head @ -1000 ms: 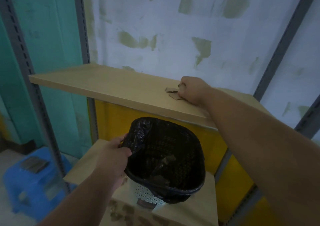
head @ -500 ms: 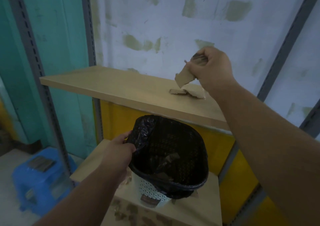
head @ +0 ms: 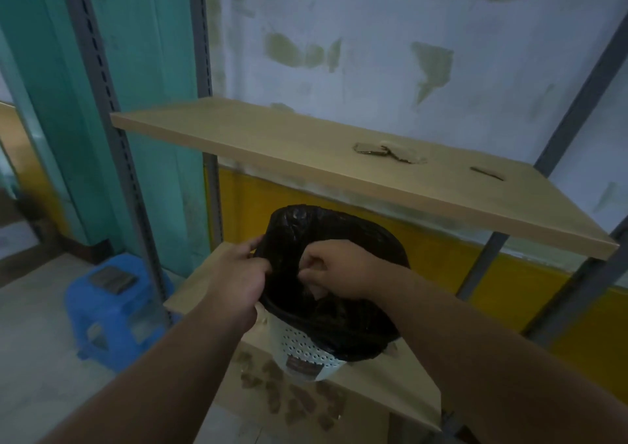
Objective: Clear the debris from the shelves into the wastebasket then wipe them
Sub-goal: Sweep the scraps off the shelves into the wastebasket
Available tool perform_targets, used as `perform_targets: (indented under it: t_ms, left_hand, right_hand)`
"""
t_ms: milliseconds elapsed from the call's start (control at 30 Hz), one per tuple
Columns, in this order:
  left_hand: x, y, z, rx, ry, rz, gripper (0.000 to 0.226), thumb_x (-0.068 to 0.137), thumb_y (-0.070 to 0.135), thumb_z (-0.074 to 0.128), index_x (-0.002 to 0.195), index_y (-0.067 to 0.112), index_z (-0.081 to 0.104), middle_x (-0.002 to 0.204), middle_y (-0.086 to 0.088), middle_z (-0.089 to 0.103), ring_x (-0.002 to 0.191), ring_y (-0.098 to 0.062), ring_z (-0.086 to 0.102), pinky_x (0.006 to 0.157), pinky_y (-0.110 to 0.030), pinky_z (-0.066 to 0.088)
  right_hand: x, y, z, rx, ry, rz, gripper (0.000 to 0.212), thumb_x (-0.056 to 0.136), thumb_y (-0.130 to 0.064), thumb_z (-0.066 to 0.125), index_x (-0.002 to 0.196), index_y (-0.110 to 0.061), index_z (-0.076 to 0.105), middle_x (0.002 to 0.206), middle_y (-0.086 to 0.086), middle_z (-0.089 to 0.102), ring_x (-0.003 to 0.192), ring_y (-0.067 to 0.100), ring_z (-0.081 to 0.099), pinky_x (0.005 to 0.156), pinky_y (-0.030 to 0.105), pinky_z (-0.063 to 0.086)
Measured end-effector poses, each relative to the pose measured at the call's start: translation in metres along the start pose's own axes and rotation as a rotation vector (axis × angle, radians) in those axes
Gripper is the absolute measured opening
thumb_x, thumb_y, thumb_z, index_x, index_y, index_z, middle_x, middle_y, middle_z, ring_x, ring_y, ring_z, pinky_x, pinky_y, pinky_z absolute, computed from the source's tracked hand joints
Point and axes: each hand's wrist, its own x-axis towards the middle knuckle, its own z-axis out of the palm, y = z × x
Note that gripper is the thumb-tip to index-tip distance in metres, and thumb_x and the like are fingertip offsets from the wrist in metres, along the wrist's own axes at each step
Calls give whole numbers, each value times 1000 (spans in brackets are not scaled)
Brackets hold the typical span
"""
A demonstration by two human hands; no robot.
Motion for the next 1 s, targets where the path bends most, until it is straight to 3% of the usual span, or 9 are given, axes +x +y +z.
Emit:
perform_targets:
  t_ms: [133, 267, 333, 467, 567, 733, 833, 933, 1000]
  left_hand:
    - [-3, -2, -3, -16, -24, -14, 58, 87, -9, 49, 132, 26, 59, 113, -9, 68, 101, -31, 67, 79, -44, 59]
    - [0, 4, -2, -30, -59, -30, 59, 80, -10, 51, 127, 23, 63, 108, -10, 71, 100, -34, 68, 81, -49, 60]
    - [2, 8, 1, -8, -45, -28, 63, 69, -2, 56, 120, 32, 67, 102, -7, 75, 93, -33, 72, 78, -53, 60]
    - [19, 4, 8, -18, -38, -10, 69, 55, 5, 55, 109, 47, 69, 103, -7, 75, 91, -35, 72, 77, -58, 59]
    - [13, 16, 16, -40, -52, 14, 66, 62, -1, 52, 111, 39, 71, 106, -10, 73, 95, -36, 70, 81, -56, 58]
    - [19, 21, 18, -37, -45, 3, 65, 75, -10, 46, 121, 31, 67, 109, -10, 70, 100, -35, 66, 84, -52, 57]
    - [19, 23, 17, -40, -40, 9, 61, 80, -10, 45, 116, 32, 69, 107, -8, 71, 100, -32, 66, 87, -51, 56]
    - [17, 27, 17, -28, -40, 4, 56, 83, -9, 47, 103, 39, 67, 106, -7, 69, 100, -32, 65, 85, -52, 57]
    - [16, 30, 17, -33, -31, 2, 56, 85, -9, 46, 104, 39, 65, 104, -7, 67, 99, -32, 64, 82, -50, 57]
  right_hand:
    - [-6, -1, -10, -132, 26, -19, 18, 100, -28, 51, 105, -16, 63, 99, -1, 64, 91, 21, 60, 80, 35, 50]
    - [-31, -23, -59, -137, 346, -144, 17, 94, -35, 60, 87, -20, 61, 85, -7, 59, 75, 7, 55, 67, 21, 47]
    - [-34, -25, -93, -124, 507, -169, 15, 91, -34, 63, 85, -20, 62, 84, -10, 60, 74, 3, 54, 63, 14, 41]
    - [-11, 4, -150, -105, 654, 1, 14, 90, -34, 64, 91, -20, 63, 85, -13, 60, 78, 2, 54, 62, 18, 39]
    - [16, 33, -174, -226, 593, 176, 33, 90, -48, 61, 110, -22, 59, 112, -1, 61, 97, 16, 54, 75, 30, 41]
    - [51, 43, -180, -412, 292, 487, 95, 76, -87, 35, 148, -26, 31, 149, 14, 36, 132, 36, 40, 101, 49, 36]
    - [63, 36, -176, -483, 215, 558, 94, 80, -87, 21, 153, -29, 22, 158, 12, 25, 142, 36, 28, 110, 53, 25]
    - [74, 30, -170, -535, 136, 533, 83, 92, -73, 15, 153, -18, 27, 158, 11, 27, 143, 33, 27, 113, 51, 21]
    - [77, 29, -167, -590, 141, 501, 73, 98, -64, 18, 150, -16, 32, 156, 12, 31, 141, 33, 31, 113, 49, 23]
